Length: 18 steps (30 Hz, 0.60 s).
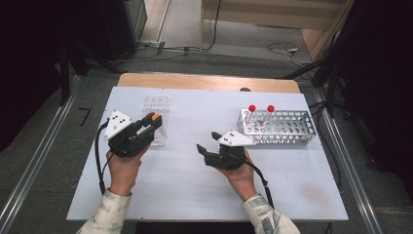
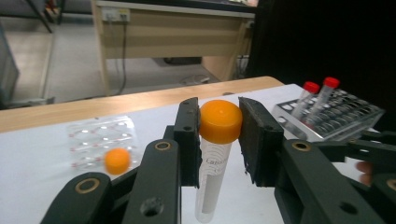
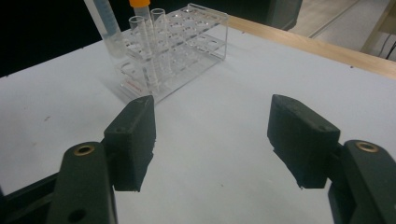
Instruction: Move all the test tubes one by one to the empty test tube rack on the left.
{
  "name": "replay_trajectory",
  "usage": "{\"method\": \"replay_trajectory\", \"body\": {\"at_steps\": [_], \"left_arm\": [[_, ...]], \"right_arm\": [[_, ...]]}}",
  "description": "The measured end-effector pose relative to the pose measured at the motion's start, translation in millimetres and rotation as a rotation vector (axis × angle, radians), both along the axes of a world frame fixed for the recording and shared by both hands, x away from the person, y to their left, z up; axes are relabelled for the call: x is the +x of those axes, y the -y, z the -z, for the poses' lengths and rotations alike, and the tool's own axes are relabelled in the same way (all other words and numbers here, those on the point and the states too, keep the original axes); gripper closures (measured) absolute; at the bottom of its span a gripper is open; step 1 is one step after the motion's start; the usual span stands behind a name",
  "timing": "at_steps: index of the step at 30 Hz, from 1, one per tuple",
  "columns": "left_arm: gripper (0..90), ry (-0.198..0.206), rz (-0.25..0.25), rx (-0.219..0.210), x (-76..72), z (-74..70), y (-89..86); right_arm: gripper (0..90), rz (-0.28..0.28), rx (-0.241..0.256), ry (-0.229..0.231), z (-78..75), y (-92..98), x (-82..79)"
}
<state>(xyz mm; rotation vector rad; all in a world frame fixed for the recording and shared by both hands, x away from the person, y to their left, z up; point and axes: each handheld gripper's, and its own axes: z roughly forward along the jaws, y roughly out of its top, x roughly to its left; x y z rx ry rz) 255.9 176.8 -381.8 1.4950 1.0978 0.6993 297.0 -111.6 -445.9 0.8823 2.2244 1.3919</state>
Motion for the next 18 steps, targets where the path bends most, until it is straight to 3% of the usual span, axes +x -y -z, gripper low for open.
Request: {"method": "replay_trajectory", "body": {"at_steps": [9,18], "left_arm": [[70.3,0.005,-0.054,-0.003,1.9,-1.6,-16.1],[70.3,0.006,-0.101,0.031,7.9,3.6,-21.2]], "right_arm": [[29.9,0.004,-0.019,-0.004,1.0,5.6,0.3],[29.8,0.010,-0.018,-0.005,0.6,7.2,0.7]]}}
